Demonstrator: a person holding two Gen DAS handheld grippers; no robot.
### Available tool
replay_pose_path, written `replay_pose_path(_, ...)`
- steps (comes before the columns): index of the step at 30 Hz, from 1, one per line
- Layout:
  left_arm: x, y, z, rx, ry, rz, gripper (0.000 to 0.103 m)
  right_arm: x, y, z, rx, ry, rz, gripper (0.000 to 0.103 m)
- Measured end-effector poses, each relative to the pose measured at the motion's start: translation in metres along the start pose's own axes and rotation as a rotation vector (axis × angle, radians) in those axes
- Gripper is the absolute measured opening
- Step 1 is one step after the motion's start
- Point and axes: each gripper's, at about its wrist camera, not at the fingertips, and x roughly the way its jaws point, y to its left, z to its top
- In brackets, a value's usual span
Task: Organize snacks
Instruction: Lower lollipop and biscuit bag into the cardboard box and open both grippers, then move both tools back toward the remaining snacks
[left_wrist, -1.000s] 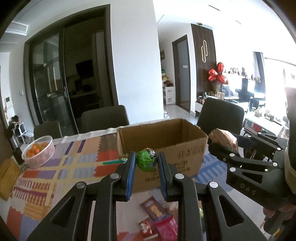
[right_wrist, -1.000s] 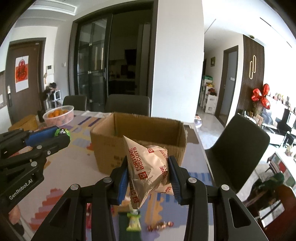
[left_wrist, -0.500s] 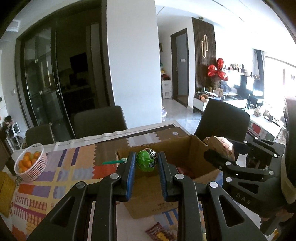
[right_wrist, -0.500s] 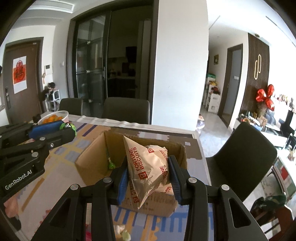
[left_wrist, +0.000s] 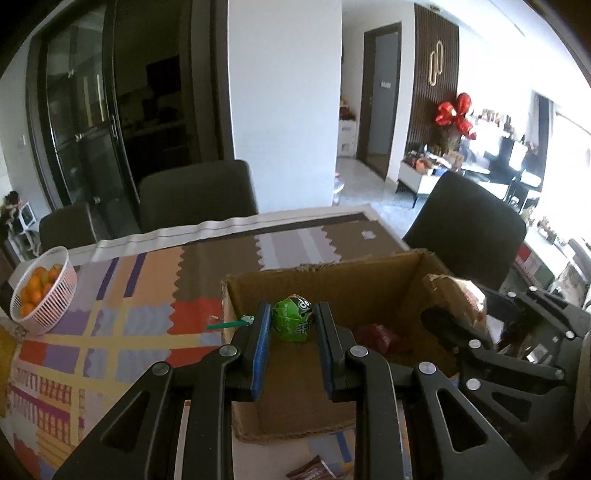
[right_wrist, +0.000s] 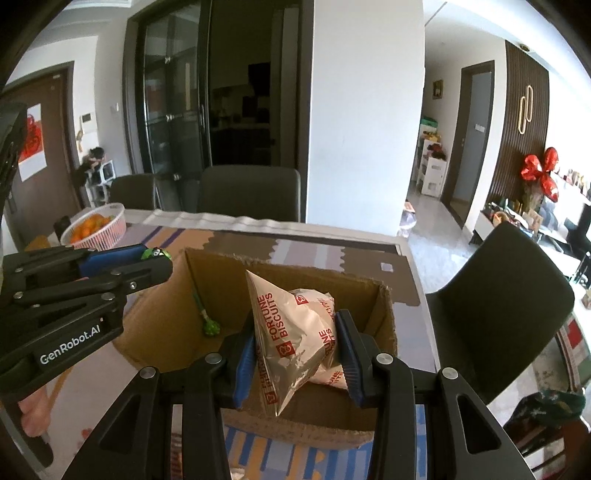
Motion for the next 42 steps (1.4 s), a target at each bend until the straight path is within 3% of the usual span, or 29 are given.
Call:
replay_pose_path(1,0.002,0.0,-0.001,0.002,0.002,0.011,0.03,0.005,-0.001,-0.001,0.003,0.008,0.0,0.042)
replay_pose_path(4,-0.003,0.001,-0.006,0.0,-0.009,0.03,0.051,0.009,-0.004,-0.006,0.017,0.034,0.006,0.056)
replay_pose_path(9,-0.019,-0.002,-0.016,0.023,-0.014,0.093,0.062,0.001,-0.008,-0.014,0.03,0.023,0.0,0.059)
replay_pose_path(23,-0.095,-0.001,-0.06,0.025,-0.083,0.127,0.072,-0.062,0.007,-0.045,0.051,-0.062,0.025,0.059)
replay_pose_path(30,-0.11,0.005,-0.099,0.007,-0.053,0.148,0.072,-0.08,0.02,-0.07,0.035,-0.06,0.017,0.059)
replay_pose_path(42,-0.107,0.004,-0.161,-0.032,0.052,0.113,0.072,-0.093,0.041,-0.118,0.0,-0.021,0.009,0.059)
